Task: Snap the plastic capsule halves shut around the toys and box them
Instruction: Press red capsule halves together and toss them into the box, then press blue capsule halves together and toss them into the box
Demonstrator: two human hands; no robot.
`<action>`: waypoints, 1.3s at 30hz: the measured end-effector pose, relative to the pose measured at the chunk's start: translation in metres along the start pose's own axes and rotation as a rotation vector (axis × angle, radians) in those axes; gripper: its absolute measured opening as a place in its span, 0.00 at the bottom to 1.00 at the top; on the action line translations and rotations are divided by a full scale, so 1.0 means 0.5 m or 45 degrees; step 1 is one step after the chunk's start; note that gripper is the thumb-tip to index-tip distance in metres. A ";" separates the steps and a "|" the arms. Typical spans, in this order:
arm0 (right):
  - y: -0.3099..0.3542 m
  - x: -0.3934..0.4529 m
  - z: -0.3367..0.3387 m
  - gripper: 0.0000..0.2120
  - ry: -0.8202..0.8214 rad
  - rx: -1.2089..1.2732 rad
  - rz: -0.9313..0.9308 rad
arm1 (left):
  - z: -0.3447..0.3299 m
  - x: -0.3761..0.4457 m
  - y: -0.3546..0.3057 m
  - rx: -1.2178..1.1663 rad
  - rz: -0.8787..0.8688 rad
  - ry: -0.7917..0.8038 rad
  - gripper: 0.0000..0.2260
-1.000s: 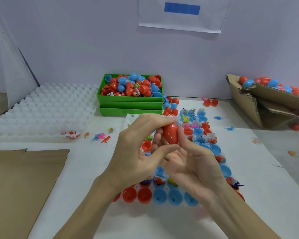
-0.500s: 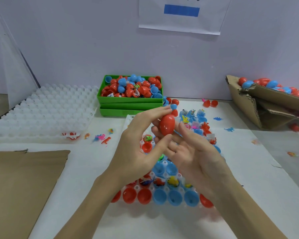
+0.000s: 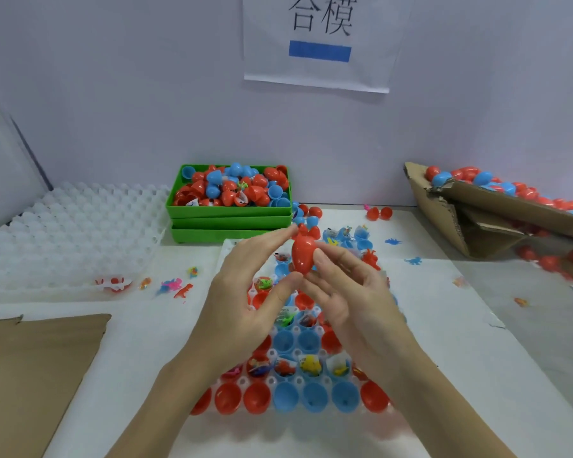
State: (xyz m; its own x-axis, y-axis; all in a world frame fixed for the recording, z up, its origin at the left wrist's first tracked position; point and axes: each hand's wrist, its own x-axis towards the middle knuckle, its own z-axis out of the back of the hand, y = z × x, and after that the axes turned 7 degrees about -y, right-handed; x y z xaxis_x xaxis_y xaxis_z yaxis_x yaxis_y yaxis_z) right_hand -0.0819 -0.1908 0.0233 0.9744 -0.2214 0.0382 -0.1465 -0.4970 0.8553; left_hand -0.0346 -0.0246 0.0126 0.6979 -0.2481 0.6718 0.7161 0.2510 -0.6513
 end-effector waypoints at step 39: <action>-0.012 0.219 0.020 0.10 0.575 -2.284 0.482 | 0.033 0.015 0.045 0.408 0.283 -0.098 0.06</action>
State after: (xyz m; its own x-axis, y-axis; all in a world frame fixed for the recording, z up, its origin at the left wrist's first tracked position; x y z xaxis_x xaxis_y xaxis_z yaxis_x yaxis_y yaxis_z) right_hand 0.0237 -0.2206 0.0171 0.9468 0.2611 0.1880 -0.2987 0.9304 0.2126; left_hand -0.0134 -0.0054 0.0085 0.8242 -0.0869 0.5595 0.5008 0.5728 -0.6489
